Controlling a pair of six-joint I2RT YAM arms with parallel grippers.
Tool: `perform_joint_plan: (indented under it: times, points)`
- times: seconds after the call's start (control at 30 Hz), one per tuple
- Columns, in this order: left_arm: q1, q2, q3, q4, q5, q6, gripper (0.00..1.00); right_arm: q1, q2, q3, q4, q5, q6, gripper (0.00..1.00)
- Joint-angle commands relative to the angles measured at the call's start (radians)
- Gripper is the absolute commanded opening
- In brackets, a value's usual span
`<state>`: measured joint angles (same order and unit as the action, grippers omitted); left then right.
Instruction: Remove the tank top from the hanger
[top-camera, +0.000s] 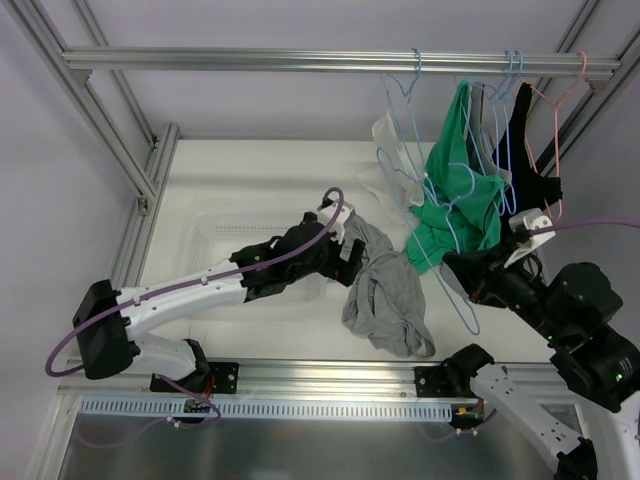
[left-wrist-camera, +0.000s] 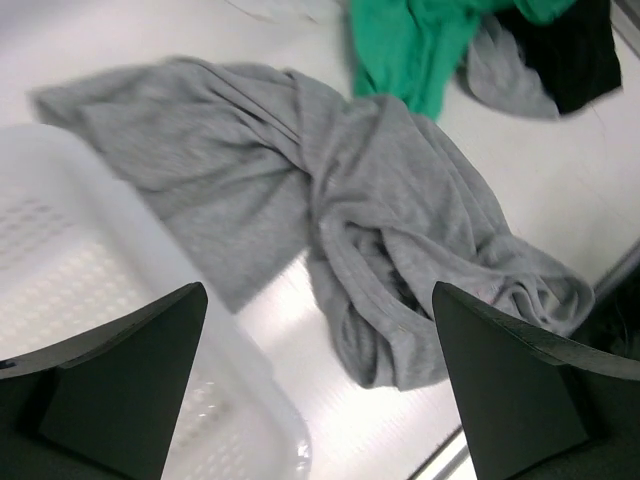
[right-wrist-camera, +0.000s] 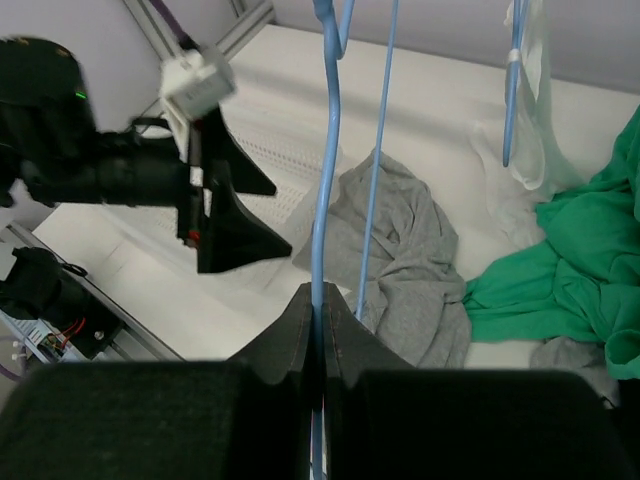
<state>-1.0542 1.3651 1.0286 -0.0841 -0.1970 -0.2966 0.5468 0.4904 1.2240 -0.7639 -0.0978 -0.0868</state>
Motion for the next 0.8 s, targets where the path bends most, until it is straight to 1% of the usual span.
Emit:
perform_joint_plan:
  times: [0.0, 0.03, 0.07, 0.13, 0.23, 0.33, 0.4, 0.53, 0.67, 0.77]
  points:
    - [-0.001, -0.116, 0.077, -0.094, -0.262, 0.016, 0.99, 0.002, 0.062, 0.037, 0.044, -0.005, -0.025, 0.00]
    - [0.016, -0.124, 0.112, -0.130, -0.304, -0.004, 0.99, 0.001, 0.100, 0.037, 0.055, 0.016, -0.030, 0.00]
    - [0.029, -0.129, 0.132, -0.211, -0.335, -0.041, 0.99, 0.001, 0.123, 0.042, 0.066, 0.021, -0.040, 0.00]
    - [0.075, -0.141, 0.166, -0.264, -0.370, -0.059, 0.99, 0.001, 0.198, 0.052, 0.095, 0.041, -0.050, 0.00]
    - [0.132, -0.179, 0.172, -0.328, -0.357, -0.088, 0.99, 0.002, 0.290, 0.089, 0.141, 0.088, -0.036, 0.00]
    - [0.161, -0.247, 0.136, -0.359, -0.340, -0.104, 0.99, 0.001, 0.356, 0.143, 0.192, 0.092, -0.031, 0.00]
    - [0.178, -0.297, 0.091, -0.362, -0.328, -0.089, 0.99, 0.002, 0.424, 0.193, 0.215, 0.133, -0.034, 0.00]
    - [0.183, -0.336, 0.022, -0.379, -0.329, -0.064, 0.99, 0.004, 0.545, 0.302, 0.229, 0.165, -0.047, 0.00]
    - [0.184, -0.382, -0.028, -0.393, -0.317, -0.078, 0.99, 0.004, 0.654, 0.408, 0.244, 0.233, -0.028, 0.00]
    - [0.184, -0.412, -0.053, -0.396, -0.305, -0.072, 0.99, 0.007, 0.730, 0.485, 0.252, 0.231, -0.021, 0.00]
